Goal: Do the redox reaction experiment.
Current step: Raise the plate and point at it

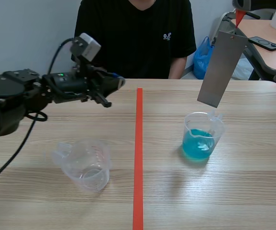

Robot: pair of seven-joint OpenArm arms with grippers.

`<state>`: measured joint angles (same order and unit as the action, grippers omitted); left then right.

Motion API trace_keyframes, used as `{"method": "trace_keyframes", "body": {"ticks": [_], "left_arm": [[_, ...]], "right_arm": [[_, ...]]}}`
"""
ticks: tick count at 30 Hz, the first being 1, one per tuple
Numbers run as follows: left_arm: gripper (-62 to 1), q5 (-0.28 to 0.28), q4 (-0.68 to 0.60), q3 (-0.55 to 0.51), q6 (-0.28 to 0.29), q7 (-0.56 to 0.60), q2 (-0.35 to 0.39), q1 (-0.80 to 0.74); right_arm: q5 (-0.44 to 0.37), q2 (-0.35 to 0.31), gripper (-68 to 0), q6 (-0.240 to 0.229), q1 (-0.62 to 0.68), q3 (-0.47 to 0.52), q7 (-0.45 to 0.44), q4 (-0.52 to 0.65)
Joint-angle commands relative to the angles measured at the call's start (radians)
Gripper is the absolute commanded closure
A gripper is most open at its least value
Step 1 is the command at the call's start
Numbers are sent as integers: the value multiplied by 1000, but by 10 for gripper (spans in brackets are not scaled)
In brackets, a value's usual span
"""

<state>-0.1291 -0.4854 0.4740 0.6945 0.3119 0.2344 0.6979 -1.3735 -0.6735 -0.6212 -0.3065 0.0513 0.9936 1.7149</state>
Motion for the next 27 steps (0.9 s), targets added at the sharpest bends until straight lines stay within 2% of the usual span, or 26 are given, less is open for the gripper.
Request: {"method": "trace_keyframes", "body": {"ticks": [1,7,13,17,21,27], "left_arm": [[-29,-37,-5,-4,2,14,58,14],[-29,-121,-6,-39,2,121,277,-66],[-29,-122,-7,-138,2,203,436,-253],[-29,-122,-8,-229,2,268,491,-419],[-29,-120,-21,-336,2,331,513,-591],[-29,-111,-163,-520,2,415,509,-895]], "right_arm": [[-19,-19,-13,1,-26,16,-12,6],[-19,-19,-13,1,-26,16,-12,6],[-19,-19,-13,1,-26,16,-12,6],[-19,-19,-13,1,-26,16,-12,6],[-19,-19,-13,1,-26,16,-12,6],[-19,-19,-13,1,-26,16,-11,6]]}}
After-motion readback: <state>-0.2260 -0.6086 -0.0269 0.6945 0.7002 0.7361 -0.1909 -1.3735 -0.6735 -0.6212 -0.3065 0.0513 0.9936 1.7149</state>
